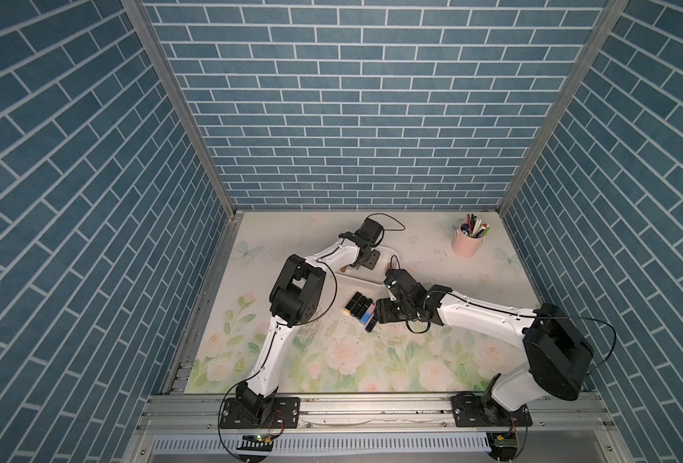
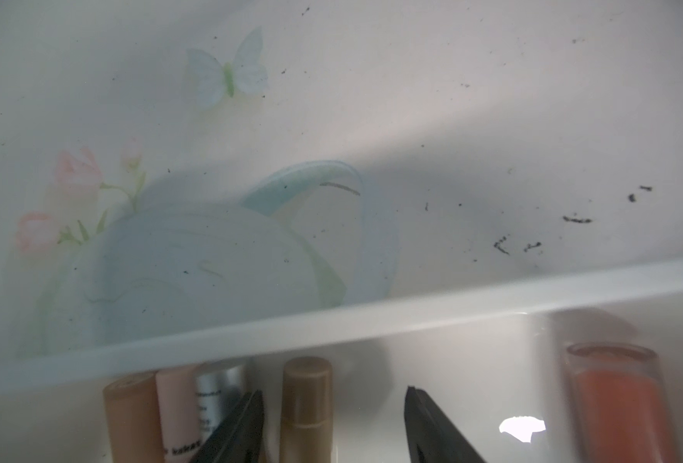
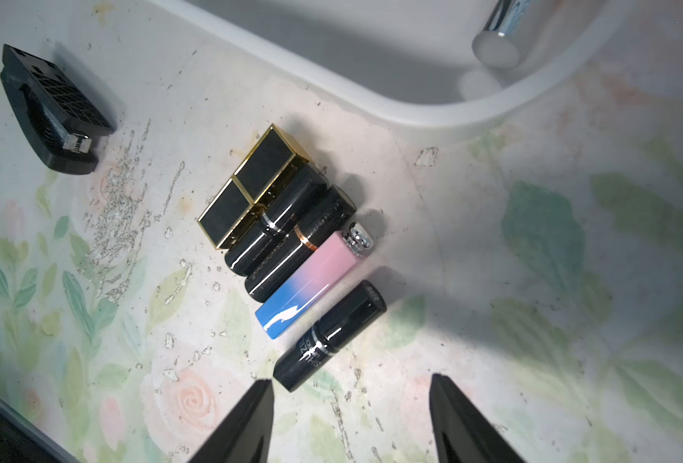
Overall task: Put the lipstick into the storage box
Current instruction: Place the lipstick in the storage box, then pick up the lipstick at the center of the board.
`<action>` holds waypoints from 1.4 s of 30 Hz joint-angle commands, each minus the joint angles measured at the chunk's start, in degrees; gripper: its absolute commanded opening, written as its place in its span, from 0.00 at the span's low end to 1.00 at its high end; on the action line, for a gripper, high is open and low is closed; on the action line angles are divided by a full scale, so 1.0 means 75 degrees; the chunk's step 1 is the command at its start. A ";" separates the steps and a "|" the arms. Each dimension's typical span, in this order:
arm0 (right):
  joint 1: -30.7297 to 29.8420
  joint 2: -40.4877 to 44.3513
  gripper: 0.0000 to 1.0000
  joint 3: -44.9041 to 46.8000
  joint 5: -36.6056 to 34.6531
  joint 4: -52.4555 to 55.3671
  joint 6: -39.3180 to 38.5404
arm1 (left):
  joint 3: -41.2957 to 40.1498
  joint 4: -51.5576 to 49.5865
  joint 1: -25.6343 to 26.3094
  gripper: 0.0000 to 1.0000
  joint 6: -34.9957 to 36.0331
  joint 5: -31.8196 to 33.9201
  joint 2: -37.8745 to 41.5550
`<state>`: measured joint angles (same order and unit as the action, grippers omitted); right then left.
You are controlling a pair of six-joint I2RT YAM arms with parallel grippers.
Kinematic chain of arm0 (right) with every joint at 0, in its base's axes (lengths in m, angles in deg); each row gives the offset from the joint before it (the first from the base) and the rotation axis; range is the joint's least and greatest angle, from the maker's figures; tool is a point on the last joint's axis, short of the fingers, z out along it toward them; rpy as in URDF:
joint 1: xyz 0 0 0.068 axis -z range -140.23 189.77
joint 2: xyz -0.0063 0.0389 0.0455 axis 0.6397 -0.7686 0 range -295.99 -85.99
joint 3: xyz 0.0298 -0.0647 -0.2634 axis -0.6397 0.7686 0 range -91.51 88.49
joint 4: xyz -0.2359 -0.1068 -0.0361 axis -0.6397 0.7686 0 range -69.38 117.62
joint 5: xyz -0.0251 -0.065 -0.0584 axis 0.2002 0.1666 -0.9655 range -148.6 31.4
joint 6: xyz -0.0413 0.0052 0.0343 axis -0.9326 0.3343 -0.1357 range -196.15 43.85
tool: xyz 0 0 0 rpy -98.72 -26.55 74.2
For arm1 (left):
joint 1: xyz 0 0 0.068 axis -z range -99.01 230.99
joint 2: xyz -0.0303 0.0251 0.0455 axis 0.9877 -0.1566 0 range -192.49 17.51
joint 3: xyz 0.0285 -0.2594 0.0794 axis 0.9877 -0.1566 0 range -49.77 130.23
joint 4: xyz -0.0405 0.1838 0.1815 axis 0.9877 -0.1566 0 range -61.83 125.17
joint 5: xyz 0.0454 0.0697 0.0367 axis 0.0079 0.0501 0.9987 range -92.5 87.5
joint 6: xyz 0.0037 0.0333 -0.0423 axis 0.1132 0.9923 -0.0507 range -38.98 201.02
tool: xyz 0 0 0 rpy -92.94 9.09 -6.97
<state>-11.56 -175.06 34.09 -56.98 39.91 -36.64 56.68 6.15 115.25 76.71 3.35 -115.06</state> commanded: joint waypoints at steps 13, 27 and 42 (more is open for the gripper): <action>-0.0530 -0.0959 0.54 -0.0681 -0.0201 0.0631 0.0393 | -0.2354 0.0811 0.0014 0.68 -0.0760 -0.0964 0.4124; -0.0546 -0.1606 0.52 -0.0909 -0.0210 0.0527 0.0242 | -0.4640 0.1056 -0.0310 0.71 -0.1194 -0.1323 0.6647; -0.0518 -0.1992 0.53 -0.1088 -0.0159 0.0487 0.0182 | -0.4916 0.1102 -0.0402 0.71 -0.1206 -0.1398 0.6803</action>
<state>-15.36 -188.13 26.75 -57.32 41.86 -34.79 21.25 13.89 112.72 67.88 -6.66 -65.03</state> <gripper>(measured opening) 0.523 0.709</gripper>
